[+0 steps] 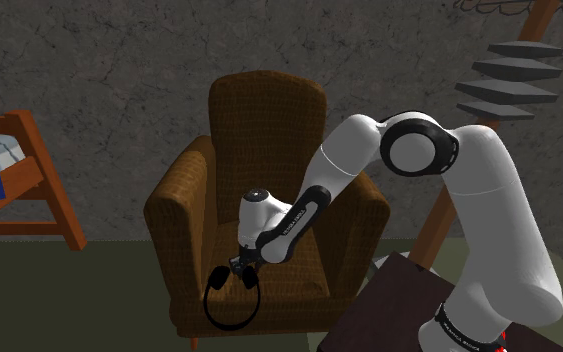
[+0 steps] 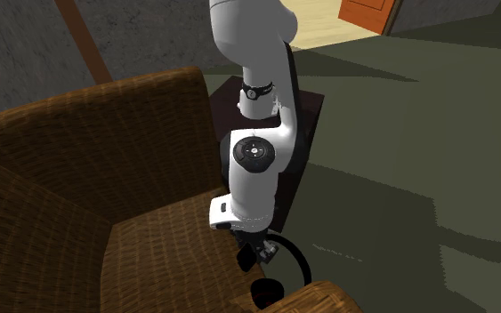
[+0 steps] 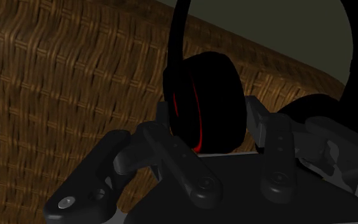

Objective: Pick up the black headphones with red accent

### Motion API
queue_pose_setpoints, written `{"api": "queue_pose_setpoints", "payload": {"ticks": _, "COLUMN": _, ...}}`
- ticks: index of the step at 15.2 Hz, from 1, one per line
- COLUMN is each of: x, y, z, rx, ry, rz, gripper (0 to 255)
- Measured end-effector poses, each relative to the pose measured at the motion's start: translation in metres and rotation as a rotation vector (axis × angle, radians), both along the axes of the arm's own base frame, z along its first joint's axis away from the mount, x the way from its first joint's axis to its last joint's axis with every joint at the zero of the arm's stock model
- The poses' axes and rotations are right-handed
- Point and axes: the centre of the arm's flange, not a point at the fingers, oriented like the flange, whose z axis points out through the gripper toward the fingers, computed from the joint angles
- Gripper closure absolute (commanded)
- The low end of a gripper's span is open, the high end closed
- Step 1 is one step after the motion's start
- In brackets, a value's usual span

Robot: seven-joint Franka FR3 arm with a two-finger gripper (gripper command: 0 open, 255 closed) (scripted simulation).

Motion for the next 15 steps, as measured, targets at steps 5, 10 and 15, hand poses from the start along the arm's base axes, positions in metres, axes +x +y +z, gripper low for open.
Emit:
{"api": "queue_pose_setpoints", "payload": {"ticks": 5, "x": 0.0, "y": 0.0, "z": 0.015, "rx": 0.0, "ry": 0.001, "rz": 0.0, "gripper": 255}}
{"api": "queue_pose_setpoints", "payload": {"ticks": 10, "x": 0.0, "y": 0.0, "z": 0.042, "rx": 0.0, "ry": 0.001, "rz": 0.0, "gripper": 255}}
{"api": "queue_pose_setpoints", "payload": {"ticks": 15, "x": -0.001, "y": -0.001, "z": 0.068, "rx": 0.0, "ry": 0.001, "rz": 0.0, "gripper": 255}}
